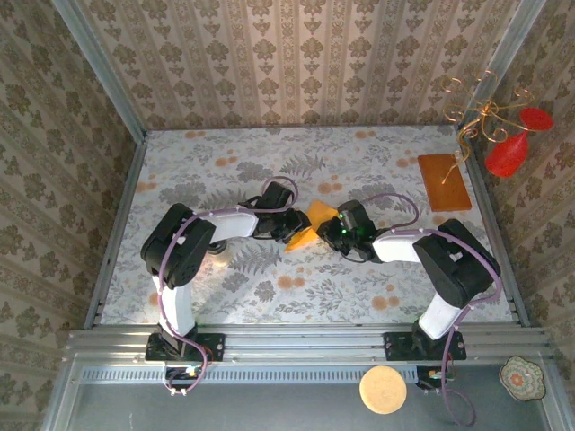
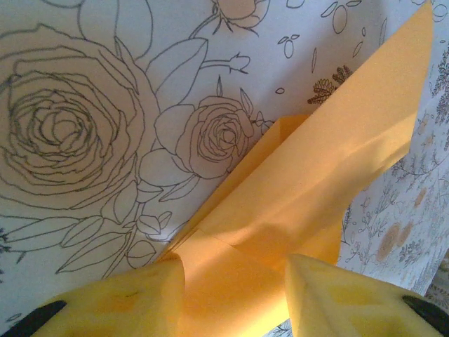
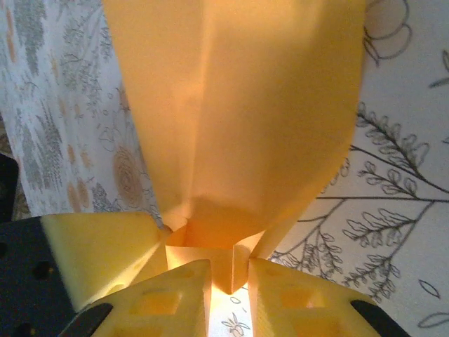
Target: Fold a paper plane with a square sheet of paper (pick it up from the middle)
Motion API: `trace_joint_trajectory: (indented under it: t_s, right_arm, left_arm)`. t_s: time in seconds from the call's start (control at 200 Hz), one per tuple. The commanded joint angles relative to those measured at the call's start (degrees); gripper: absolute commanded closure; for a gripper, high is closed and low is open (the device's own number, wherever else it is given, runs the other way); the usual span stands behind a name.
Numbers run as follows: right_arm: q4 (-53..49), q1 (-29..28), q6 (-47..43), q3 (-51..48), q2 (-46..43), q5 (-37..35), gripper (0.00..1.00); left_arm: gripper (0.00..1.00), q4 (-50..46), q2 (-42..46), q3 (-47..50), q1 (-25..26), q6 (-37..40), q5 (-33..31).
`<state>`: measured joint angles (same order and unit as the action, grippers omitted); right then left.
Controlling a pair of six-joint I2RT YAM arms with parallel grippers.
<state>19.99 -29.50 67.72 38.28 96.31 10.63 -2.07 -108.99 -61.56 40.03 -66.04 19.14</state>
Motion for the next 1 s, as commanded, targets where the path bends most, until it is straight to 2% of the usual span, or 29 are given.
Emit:
trace_joint_trajectory:
  t_s: [0.0,0.215,0.455,0.735,0.99]
  right_arm:
    - [1.8,0.3,0.0,-1.5,-1.5,-3.0,0.77]
    - [-4.2,0.3,0.5,-3.1,-5.3,-5.8,0.69]
    - [-2.7,0.3,2.0,-3.6,-3.4,-3.8,0.67]
    - [1.3,0.3,3.5,-3.0,-0.3,-1.8,0.73]
    - [5.1,0.3,4.1,-3.9,-0.8,-2.8,0.77]
  left_arm:
    - [0.55,-4.3,-1.0,2.1,-0.1,-0.8,-0.4]
    - [0.55,-4.4,-1.0,2.1,-0.4,-0.8,-0.5]
    - [0.55,-4.5,-1.0,2.0,-0.4,-0.6,-0.3]
    - [0.55,-4.4,-0.8,2.1,-0.4,-0.7,-0.2]
    - [0.55,-4.3,-0.5,2.0,-0.5,-0.7,0.0]
